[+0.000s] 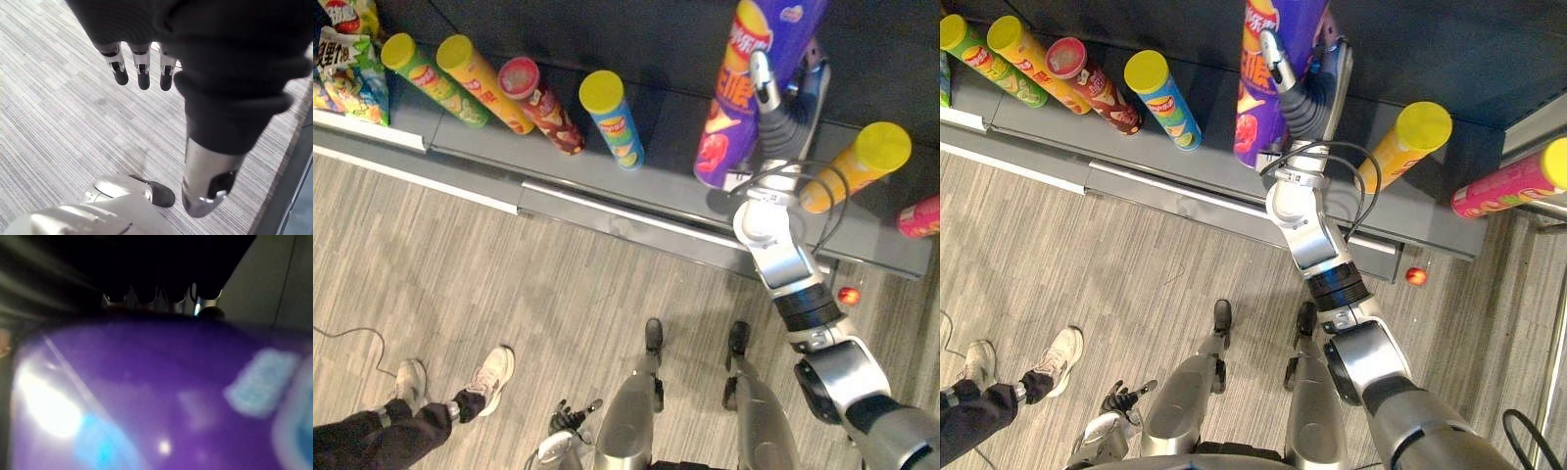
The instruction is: Put the gum and the chips on the shelf.
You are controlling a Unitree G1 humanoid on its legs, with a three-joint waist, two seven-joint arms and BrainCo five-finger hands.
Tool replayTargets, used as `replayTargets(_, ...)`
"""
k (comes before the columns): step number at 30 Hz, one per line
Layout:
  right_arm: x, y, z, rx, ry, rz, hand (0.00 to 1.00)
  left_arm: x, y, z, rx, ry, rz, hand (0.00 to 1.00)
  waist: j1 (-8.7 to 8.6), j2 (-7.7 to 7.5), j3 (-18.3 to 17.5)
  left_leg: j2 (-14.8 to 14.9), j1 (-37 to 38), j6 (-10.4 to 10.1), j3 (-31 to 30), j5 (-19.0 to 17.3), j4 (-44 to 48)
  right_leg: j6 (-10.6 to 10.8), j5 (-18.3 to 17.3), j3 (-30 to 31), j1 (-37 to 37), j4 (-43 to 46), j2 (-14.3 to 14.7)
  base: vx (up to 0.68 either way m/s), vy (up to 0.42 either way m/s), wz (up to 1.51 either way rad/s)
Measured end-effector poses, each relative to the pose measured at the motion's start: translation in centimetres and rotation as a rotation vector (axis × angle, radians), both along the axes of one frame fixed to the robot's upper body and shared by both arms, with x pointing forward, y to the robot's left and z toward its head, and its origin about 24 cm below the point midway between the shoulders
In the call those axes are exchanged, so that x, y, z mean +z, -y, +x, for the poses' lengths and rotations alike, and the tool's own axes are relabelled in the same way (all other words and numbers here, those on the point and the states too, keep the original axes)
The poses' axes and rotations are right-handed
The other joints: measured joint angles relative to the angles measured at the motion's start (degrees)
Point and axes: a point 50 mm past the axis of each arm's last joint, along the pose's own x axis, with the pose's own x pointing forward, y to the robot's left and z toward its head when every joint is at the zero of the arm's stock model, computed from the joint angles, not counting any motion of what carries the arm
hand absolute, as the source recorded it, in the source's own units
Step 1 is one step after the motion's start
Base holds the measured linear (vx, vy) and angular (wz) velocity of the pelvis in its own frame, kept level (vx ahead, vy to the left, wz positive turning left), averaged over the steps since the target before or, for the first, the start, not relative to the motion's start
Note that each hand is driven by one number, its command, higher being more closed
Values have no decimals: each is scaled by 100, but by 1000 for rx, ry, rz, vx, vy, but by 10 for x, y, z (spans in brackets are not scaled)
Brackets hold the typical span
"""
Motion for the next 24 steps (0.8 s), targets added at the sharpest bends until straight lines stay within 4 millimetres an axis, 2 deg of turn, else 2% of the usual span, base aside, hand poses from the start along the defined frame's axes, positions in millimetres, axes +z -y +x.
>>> replayTargets(2, 4, 5, 2, -37, 17, 34, 100, 1, 5, 5, -15, 9, -4, 0, 102, 107, 49, -25, -79, 1, 1, 0, 60, 1, -1, 5, -93, 66, -30, 0, 0, 0)
replayTargets(5, 11, 9, 2, -87, 58, 57, 100, 3, 10, 11, -28, 20, -10, 0, 154, 225, 107, -51, -235, 14, -16, 9, 142, 3, -4, 1, -263, 196, -67, -45, 10, 2)
replayTargets(10, 22, 18, 3, -157, 102, 106, 100, 5, 15, 19, -59, 37, -4, 0, 272, 345, 145, -103, -571, 26, -57, 11, 359, 13, -36, 0, -604, 447, -146, -41, -1, 3)
replayTargets(13, 24, 20, 3, -175, 115, 118, 100, 6, 16, 21, -62, 39, 1, 0, 287, 357, 140, -154, -775, 44, -85, 4, 495, 20, -77, 7, -828, 640, -214, -48, 4, 7)
replayTargets(18, 25, 27, 1, -233, 142, 152, 100, 8, 20, 29, -51, 55, -16, 0, 441, 376, 128, -172, -1067, 19, -104, -99, 779, 16, -159, 30, -1097, 893, -260, -55, -16, 3)
replayTargets(21, 28, 20, -5, -215, 172, 185, 100, 9, 23, 31, -30, 64, -32, 0, 531, 384, 123, -169, -1278, 13, -86, -128, 928, -12, -251, 79, -1365, 1136, -281, -58, -54, -1)
replayTargets(24, 39, 10, -21, -183, 261, 206, 100, 11, 27, 35, 28, 89, -65, 0, 575, 386, 121, -160, -1557, 6, -45, -218, 1203, -39, -386, 108, -1679, 1489, -322, -39, -64, 2)
